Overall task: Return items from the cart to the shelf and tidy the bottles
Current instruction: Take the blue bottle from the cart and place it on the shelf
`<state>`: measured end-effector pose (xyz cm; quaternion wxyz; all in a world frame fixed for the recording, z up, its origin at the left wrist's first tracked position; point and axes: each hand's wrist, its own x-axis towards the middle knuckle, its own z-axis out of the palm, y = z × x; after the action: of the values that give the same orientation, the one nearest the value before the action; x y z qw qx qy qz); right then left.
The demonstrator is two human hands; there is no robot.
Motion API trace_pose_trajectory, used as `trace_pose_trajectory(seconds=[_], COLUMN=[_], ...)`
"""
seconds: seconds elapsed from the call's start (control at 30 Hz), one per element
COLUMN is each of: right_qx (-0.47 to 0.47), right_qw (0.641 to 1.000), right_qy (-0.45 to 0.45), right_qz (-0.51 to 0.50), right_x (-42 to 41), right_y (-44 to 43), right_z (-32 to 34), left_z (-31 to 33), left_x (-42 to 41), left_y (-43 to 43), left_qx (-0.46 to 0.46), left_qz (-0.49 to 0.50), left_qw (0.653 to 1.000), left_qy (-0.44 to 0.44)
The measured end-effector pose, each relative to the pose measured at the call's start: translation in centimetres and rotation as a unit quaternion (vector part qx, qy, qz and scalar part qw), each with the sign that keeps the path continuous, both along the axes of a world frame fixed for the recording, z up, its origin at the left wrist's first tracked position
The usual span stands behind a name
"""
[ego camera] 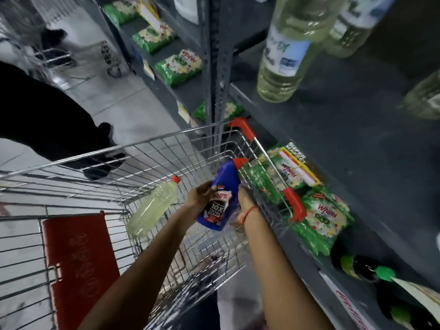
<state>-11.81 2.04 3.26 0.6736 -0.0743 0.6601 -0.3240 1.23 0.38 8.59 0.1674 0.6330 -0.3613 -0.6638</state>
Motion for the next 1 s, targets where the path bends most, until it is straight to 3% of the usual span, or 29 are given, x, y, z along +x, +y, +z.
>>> trace_pose_trajectory(seconds=[0.27, 0.4, 0.5, 0.7, 0.83, 1.0], right_qx=[-0.167, -0.308, -0.374, -0.393, -0.360, -0.330], right_qw=[0.980, 0.940, 0.909, 0.848, 0.827, 0.814], right_qy=[0.045, 0.072, 0.141, 0.294, 0.343, 0.369], right_qz=[-0.102, -0.132, -0.122, -0.201, -0.264, -0.305], right_x=[-5.8, -10.1, -13.9, -22.7, -28.4, -35.0], right_y=[7.5, 13.1, 19.7, 33.3, 40.4, 45.4], right_z=[13.9, 22.4, 27.1, 30.0, 30.3, 28.9], left_z=[13.3, 18.9, 21.6, 24.4, 23.2, 20.9], left_x=[-5.2, -10.1, -14.5, -24.6, -31.6, -40.3], left_y=[6.0, 11.4, 16.0, 25.8, 30.9, 34.0], left_qx=[-0.199, -0.277, -0.314, -0.358, -0.345, -0.349], left_qz=[0.013, 0.015, -0.007, -0.143, -0.226, -0.290], left_qw=[0.971, 0.942, 0.923, 0.878, 0.849, 0.836], left_qy=[0.134, 0.187, 0.220, 0.283, 0.331, 0.307])
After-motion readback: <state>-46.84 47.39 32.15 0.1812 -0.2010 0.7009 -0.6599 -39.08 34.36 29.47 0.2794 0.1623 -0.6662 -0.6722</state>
